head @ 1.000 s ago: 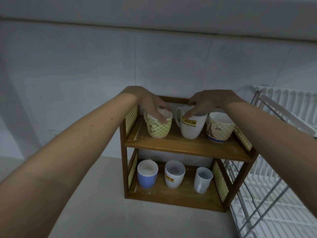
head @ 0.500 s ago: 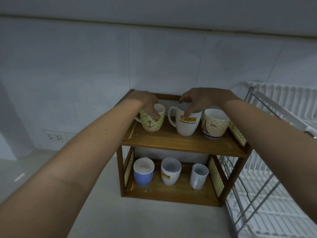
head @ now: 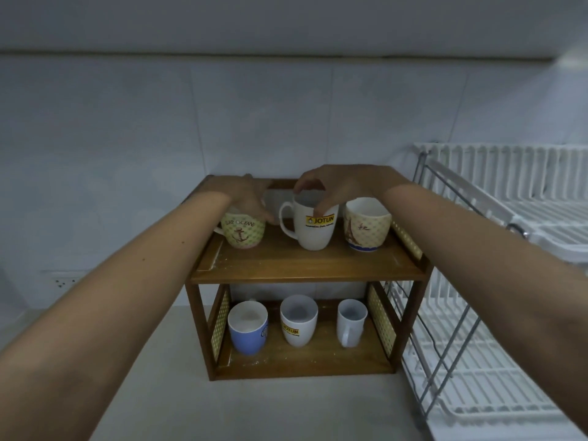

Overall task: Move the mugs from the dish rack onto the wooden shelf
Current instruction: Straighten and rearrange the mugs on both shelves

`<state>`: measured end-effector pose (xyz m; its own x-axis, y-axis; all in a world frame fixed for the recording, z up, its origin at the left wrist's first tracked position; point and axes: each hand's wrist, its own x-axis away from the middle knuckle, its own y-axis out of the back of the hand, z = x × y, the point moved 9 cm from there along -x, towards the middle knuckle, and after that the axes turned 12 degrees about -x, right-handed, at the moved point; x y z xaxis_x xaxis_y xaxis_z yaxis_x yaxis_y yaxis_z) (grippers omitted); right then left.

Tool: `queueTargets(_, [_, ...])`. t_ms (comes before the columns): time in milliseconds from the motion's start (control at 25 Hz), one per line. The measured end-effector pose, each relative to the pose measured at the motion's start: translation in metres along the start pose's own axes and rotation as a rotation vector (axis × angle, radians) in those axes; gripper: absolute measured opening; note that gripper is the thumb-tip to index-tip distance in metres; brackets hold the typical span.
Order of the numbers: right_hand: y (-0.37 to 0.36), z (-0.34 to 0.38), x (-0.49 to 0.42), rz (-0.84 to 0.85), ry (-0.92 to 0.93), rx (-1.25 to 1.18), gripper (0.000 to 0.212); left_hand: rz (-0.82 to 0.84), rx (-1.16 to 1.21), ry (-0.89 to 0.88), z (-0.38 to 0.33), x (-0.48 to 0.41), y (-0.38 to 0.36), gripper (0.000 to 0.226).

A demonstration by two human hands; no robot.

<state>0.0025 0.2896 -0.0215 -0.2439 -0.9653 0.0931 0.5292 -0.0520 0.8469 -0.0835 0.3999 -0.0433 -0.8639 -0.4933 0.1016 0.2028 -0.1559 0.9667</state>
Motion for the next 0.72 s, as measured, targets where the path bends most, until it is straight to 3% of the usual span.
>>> queueTargets(120, [0.028, -0.032, 0.019, -0.015, -0.279, 0.247, 0.083, -0.085, 0.207, -0.223, -0.054, 0.0, 0.012, 0.101])
queueTargets(200, [0.046, -0.054, 0.038, -0.028, -0.477, 0.513, 0.083, -0.149, 0.238, -0.226, -0.074, -0.005, 0.015, 0.102])
queueTargets(280, [0.035, -0.072, 0.047, -0.007, -0.574, 0.519, 0.088, -0.208, 0.244, -0.194, -0.082, -0.013, 0.013, 0.098])
queueTargets(440, [0.024, -0.085, 0.052, -0.067, -0.542, 0.376, 0.086, -0.264, 0.188, -0.176, -0.08, -0.017, 0.019, 0.091])
queueTargets(560, [0.024, -0.091, 0.055, 0.004, -0.509, 0.168, 0.084, -0.251, 0.172, -0.152, -0.075, -0.018, 0.022, 0.09])
queueTargets(720, [0.019, -0.094, 0.048, 0.102, -0.445, 0.183, 0.087, -0.231, 0.136, -0.143, -0.078, -0.018, 0.018, 0.09])
